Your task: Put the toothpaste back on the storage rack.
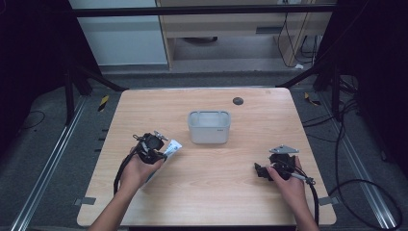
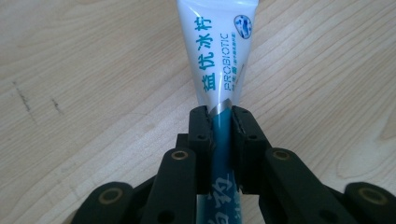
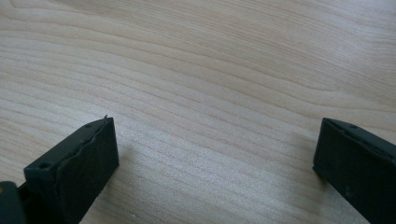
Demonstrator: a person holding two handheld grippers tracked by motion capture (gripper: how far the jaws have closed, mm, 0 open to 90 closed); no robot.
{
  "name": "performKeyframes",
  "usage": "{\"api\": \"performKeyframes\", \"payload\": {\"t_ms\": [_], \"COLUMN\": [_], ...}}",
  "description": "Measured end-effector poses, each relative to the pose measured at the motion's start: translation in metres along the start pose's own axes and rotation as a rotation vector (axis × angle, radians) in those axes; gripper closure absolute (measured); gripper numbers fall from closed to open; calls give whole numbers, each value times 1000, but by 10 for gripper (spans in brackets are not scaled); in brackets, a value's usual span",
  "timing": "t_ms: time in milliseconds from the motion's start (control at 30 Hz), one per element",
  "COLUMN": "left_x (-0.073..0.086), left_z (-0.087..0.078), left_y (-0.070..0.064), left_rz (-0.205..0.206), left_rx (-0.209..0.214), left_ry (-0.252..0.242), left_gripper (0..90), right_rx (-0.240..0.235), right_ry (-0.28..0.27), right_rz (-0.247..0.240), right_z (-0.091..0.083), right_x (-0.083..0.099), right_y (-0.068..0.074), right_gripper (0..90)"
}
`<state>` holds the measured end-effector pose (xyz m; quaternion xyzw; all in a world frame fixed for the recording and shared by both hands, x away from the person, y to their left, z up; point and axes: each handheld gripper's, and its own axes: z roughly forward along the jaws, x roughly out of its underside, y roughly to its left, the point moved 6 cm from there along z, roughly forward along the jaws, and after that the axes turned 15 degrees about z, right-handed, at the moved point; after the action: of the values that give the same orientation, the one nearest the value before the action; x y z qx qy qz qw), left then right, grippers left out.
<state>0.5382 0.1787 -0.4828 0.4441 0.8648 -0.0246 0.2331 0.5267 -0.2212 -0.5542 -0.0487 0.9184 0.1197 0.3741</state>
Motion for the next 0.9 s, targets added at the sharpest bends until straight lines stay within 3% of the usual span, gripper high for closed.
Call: {"api": "performKeyframes", "payload": {"t_ms": [500, 767, 900], "left_x": [-19, -32, -37], "left_z": [-14, -15, -17], "left_y": [-9, -12, -16], "left_rz": [35, 45, 35], "left_rx": [-4, -5, -7], "left_ry": [-54, -72, -104], "left_gripper": [792, 792, 792], "right_rx": [0, 0, 0], "right_ry": [-1, 0, 0], "right_rz": [-1, 0, 0], "right_z": [0, 0, 0], "right_x": [0, 0, 0], "right_y": [0, 0, 0], "right_gripper": [3, 3, 3]}}
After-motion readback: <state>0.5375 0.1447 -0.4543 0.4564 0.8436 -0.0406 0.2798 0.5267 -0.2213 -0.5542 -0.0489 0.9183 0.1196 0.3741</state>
